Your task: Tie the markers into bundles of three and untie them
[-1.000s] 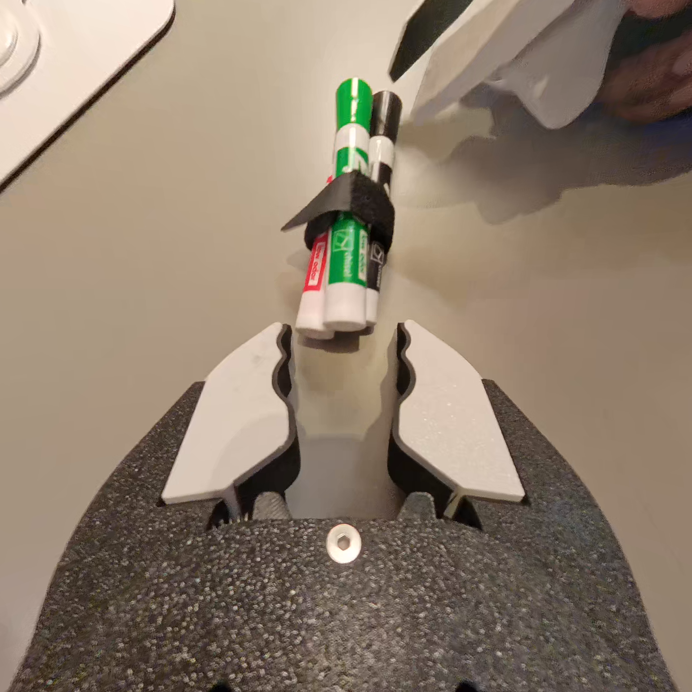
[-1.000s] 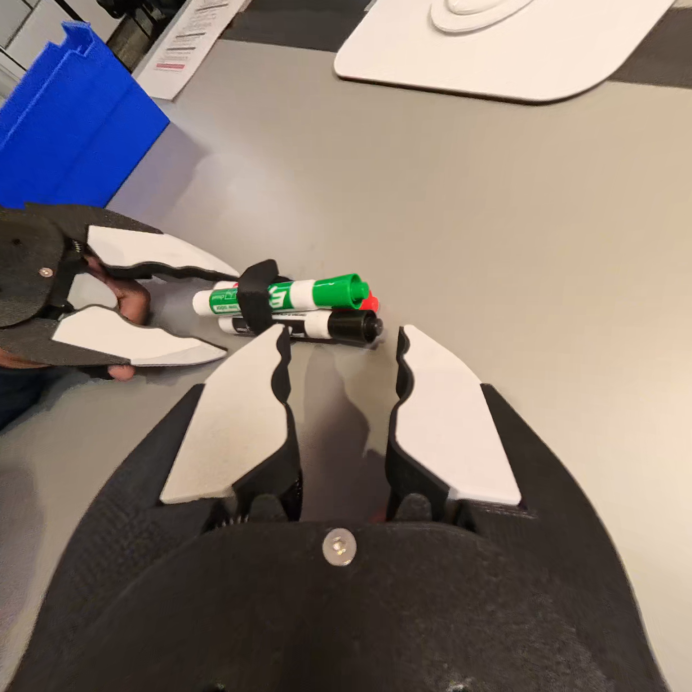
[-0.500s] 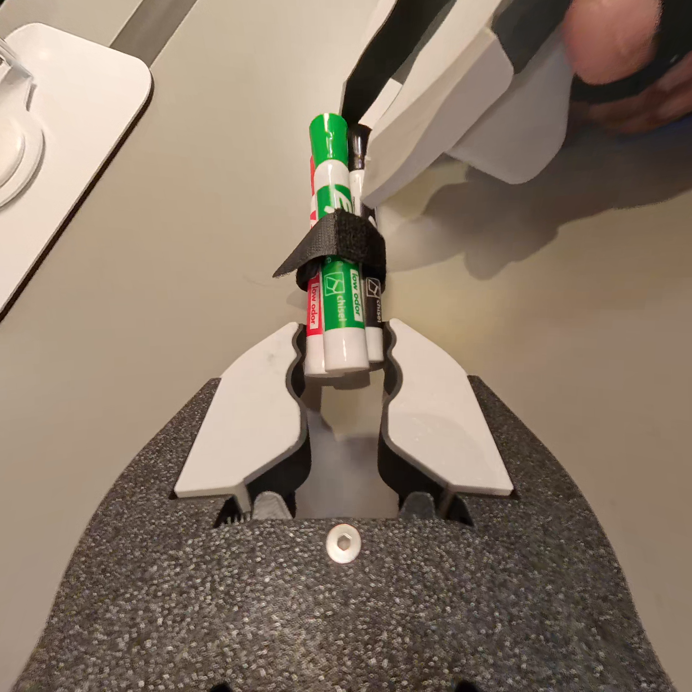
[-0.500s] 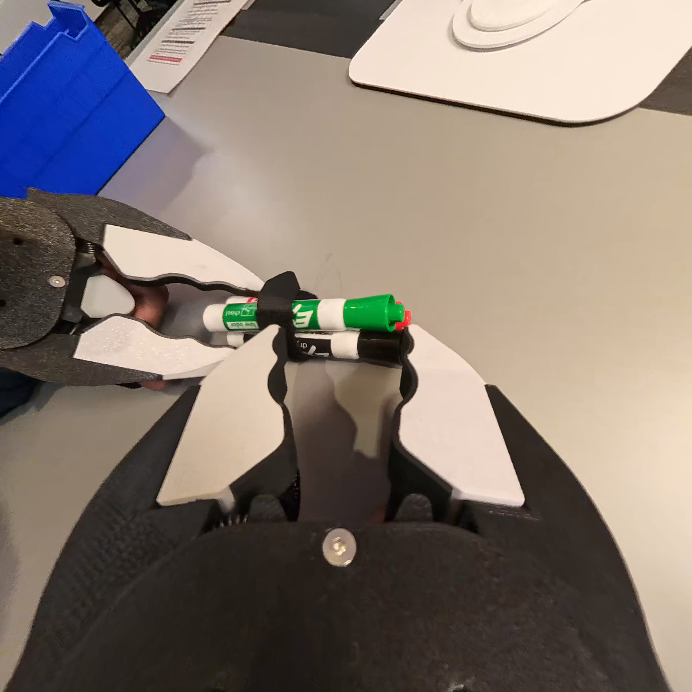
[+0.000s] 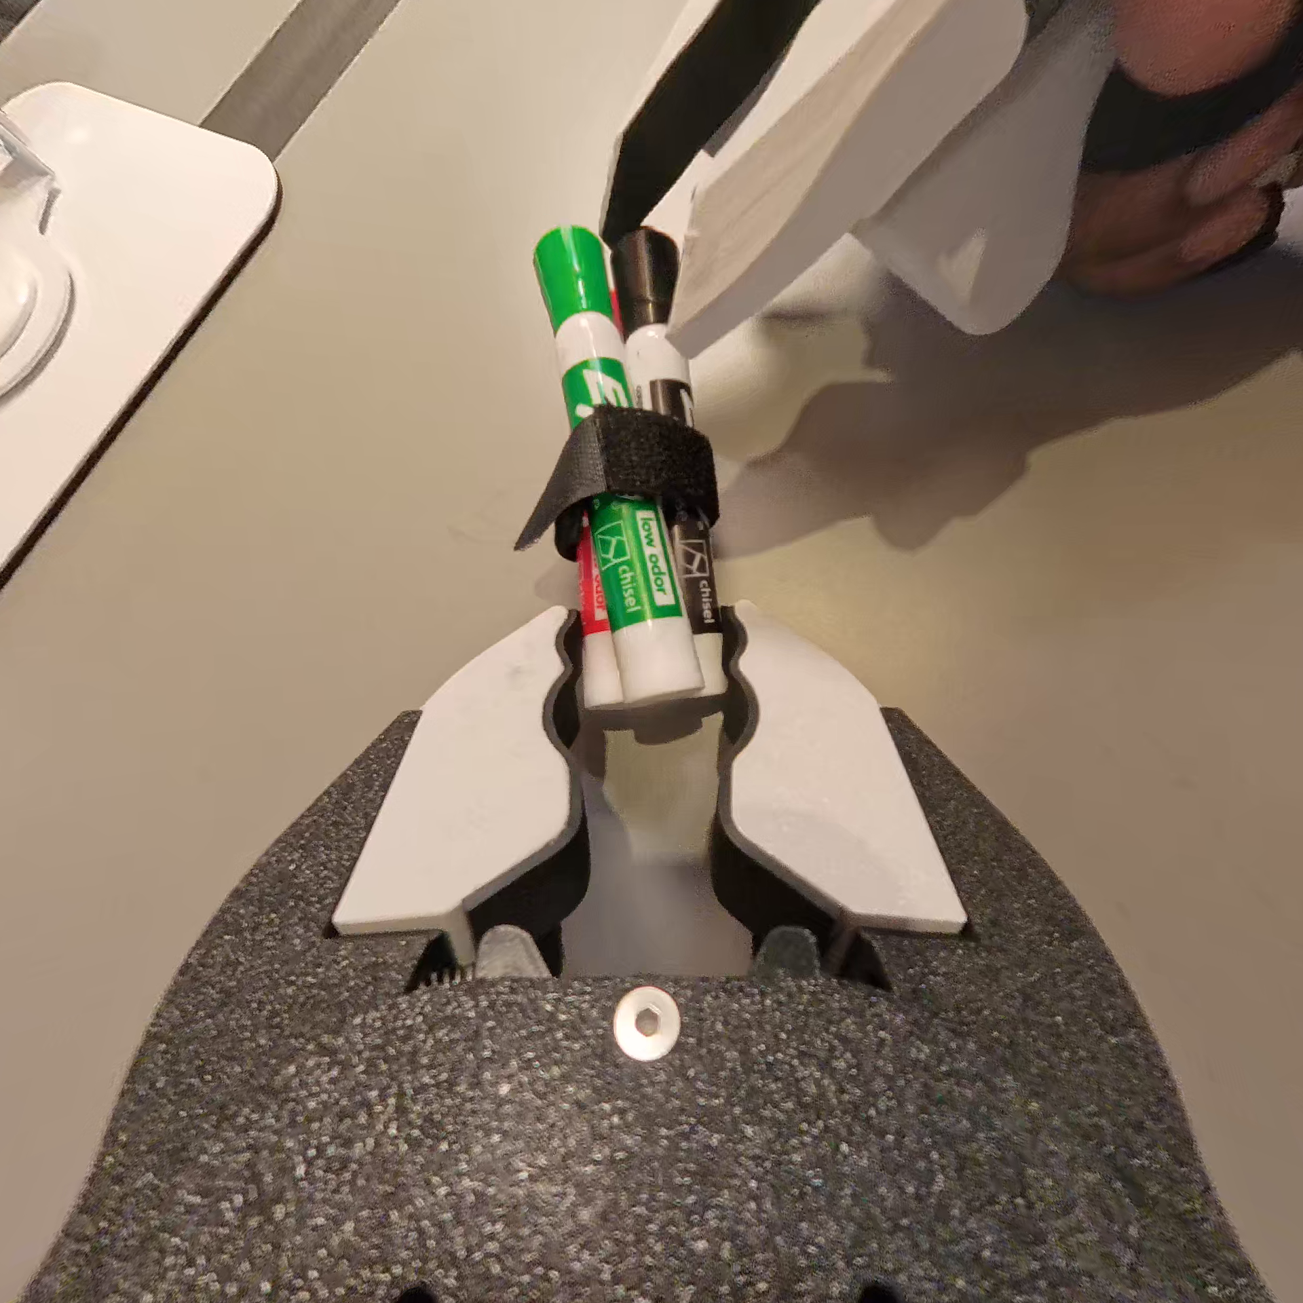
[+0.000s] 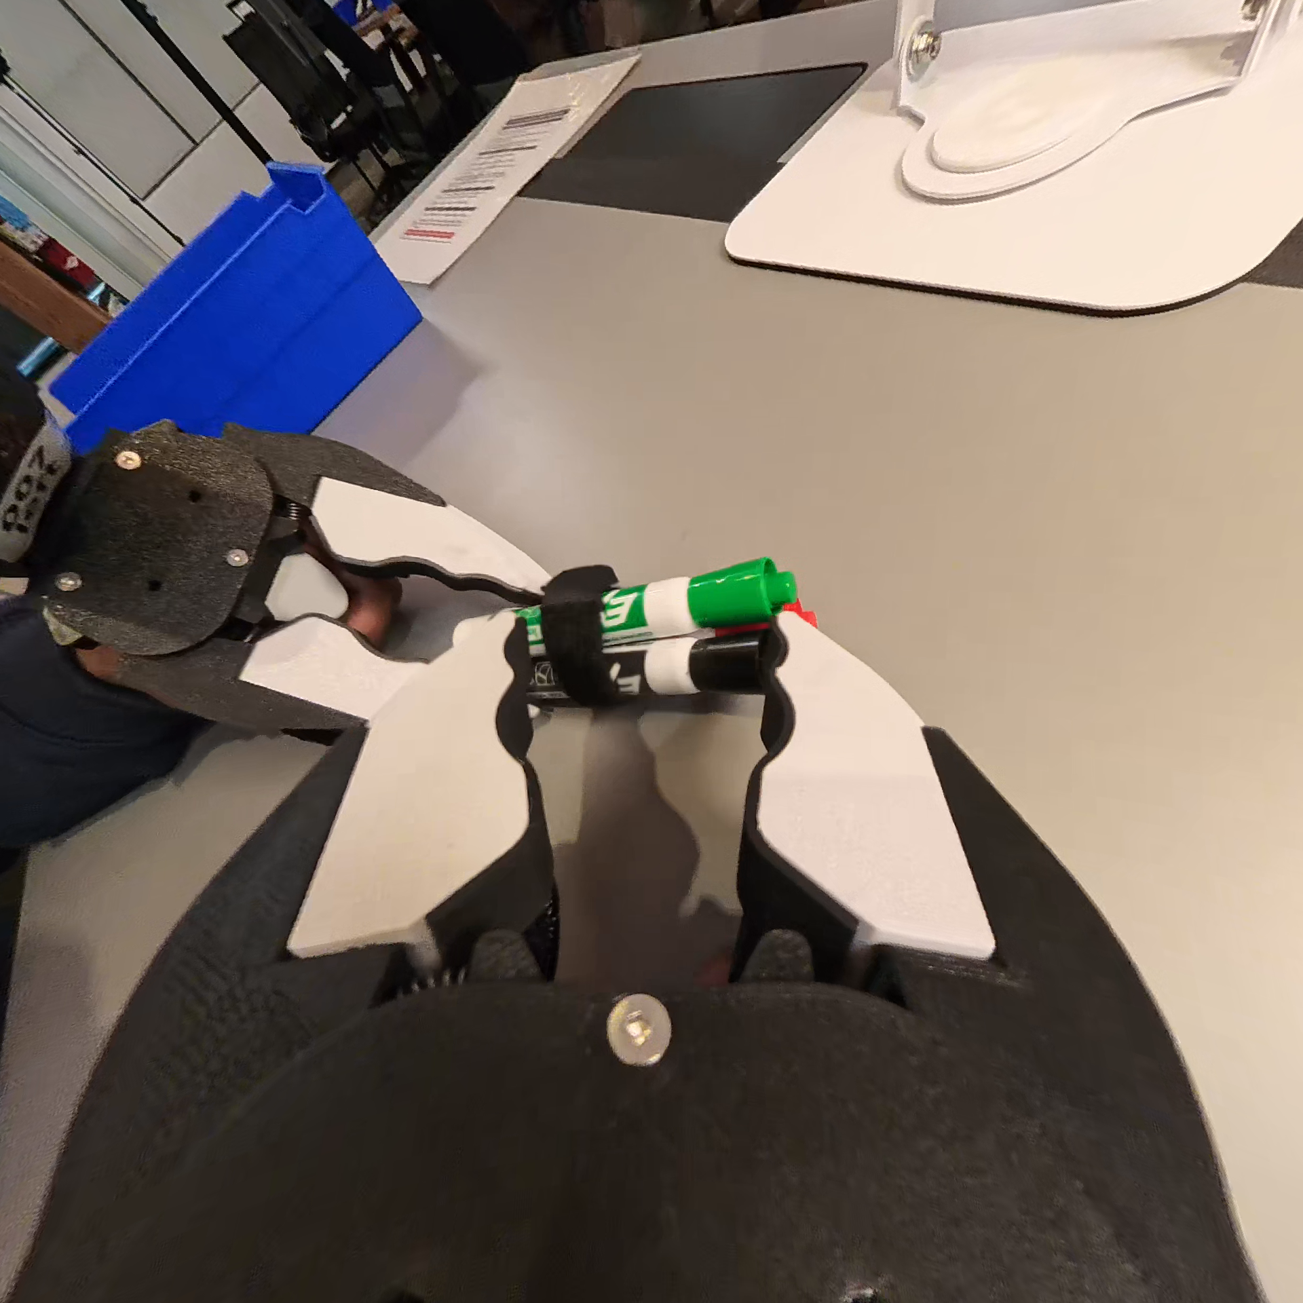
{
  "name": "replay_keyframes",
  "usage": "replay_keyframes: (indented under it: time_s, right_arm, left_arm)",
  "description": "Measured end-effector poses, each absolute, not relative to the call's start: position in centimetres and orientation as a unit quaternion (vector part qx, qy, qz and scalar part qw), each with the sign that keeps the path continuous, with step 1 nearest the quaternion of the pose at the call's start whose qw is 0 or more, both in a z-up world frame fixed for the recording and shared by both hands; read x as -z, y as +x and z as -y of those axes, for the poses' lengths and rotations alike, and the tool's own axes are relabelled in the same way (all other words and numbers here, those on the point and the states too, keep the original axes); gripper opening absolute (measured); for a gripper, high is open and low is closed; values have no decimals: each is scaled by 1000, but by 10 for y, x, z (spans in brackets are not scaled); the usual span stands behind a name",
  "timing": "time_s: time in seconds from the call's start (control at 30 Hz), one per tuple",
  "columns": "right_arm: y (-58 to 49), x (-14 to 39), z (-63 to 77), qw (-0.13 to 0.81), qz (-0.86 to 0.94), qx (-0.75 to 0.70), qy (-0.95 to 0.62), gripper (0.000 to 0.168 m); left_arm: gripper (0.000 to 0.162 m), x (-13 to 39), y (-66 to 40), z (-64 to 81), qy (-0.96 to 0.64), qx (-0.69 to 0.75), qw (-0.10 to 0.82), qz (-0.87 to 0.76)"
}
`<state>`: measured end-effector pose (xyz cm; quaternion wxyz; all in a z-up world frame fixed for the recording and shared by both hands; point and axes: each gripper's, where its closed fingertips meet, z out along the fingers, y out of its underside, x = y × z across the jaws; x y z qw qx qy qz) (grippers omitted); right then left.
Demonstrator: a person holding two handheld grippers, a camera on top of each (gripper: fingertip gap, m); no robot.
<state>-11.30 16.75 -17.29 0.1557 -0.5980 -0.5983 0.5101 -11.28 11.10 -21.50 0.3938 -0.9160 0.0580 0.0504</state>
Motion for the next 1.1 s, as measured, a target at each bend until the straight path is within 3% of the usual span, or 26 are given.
replay_keyframes:
  time_s: [0.13, 0.2, 0.43, 0.57, 0.9, 1.1]
  right_arm:
    - [-109, 173, -171, 191, 641, -482, -565, 62]
    - [-106, 171, -174, 236, 683, -452, -523, 64]
    - [-96, 168, -161, 319, 810, -361, -335, 75]
    - [-100, 172, -143, 328, 861, -311, -232, 71]
    - [-115, 208, -129, 209, 963, -160, -62, 69]
    - [-113, 218, -126, 139, 981, -131, -35, 44]
  left_arm:
    - [33, 208, -113, -110, -900, -113, 407, -108]
    - [20, 201, -113, -111, -884, -159, 416, -144]
    - [21, 202, -109, -110, -875, -180, 406, -193]
    - [32, 204, -107, -108, -880, -150, 412, -183]
    - [35, 207, -105, -106, -883, -115, 418, -181]
    - [34, 205, -108, -105, -886, -65, 433, -153]
